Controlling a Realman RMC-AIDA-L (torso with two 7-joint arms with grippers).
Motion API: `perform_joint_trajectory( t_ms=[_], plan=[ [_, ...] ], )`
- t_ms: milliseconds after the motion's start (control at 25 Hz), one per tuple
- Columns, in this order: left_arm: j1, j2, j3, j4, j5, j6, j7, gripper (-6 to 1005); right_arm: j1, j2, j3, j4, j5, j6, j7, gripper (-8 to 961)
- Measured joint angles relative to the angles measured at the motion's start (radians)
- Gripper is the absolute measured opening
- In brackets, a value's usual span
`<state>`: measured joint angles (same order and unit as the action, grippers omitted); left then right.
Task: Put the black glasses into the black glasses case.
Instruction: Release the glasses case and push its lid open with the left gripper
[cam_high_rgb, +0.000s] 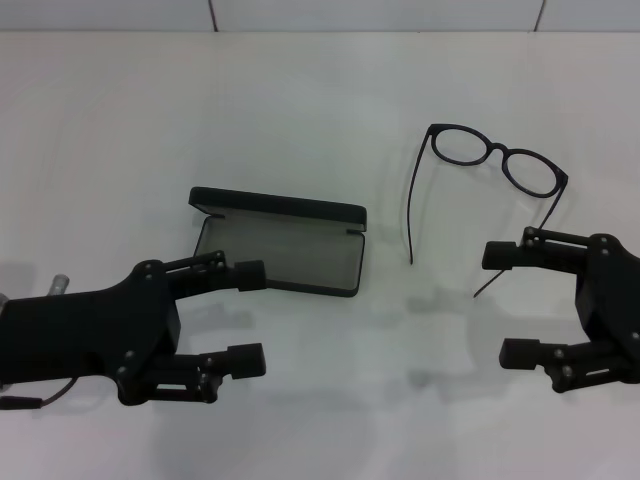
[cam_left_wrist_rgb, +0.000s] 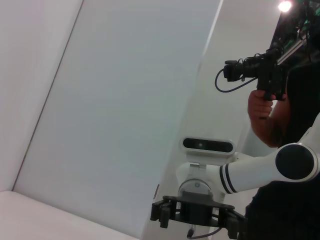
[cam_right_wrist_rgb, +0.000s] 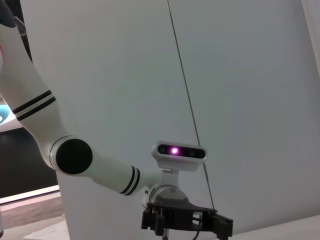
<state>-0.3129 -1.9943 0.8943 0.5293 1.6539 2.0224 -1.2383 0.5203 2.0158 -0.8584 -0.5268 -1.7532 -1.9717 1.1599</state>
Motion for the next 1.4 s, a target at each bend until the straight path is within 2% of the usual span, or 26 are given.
perform_joint_trajectory(
  t_ms=[480,680,840,1000,1080,1120,1240,1400],
  plan=[
    [-0.004,0.001,-0.008,-0.002,0.001,-0.002,-0.009,861,0.009,0.000,0.001,0.006,0.003,0.009,0.000,887],
    [-0.008,0.001,-0.051,0.021,0.004,-0.004,-0.059,861,0.008,0.000,-0.006,0.007,0.003,0.027,0.000,886],
    [-0.024,0.013,-0.115,0.148,0.014,-0.011,-0.199,862,0.001,0.000,-0.001,0.008,0.003,0.030,0.000,886],
    [-0.037,0.037,-0.131,0.390,0.077,-0.098,-0.340,861,-0.012,0.000,0.001,0.012,0.009,0.039,0.001,885],
    [-0.069,0.047,-0.130,0.519,0.157,-0.153,-0.414,860,-0.018,0.000,0.002,0.022,0.014,0.045,0.001,885],
    [-0.083,0.046,-0.130,0.547,0.186,-0.160,-0.428,860,-0.021,-0.001,0.002,0.028,0.016,0.049,0.001,885],
    [-0.158,0.025,-0.124,0.660,0.340,-0.178,-0.477,858,-0.027,0.000,0.002,0.052,0.024,0.070,0.000,885],
    [-0.269,-0.048,-0.119,0.726,0.595,-0.187,-0.487,858,-0.033,0.000,0.003,0.079,0.041,0.084,0.000,884]
  ],
)
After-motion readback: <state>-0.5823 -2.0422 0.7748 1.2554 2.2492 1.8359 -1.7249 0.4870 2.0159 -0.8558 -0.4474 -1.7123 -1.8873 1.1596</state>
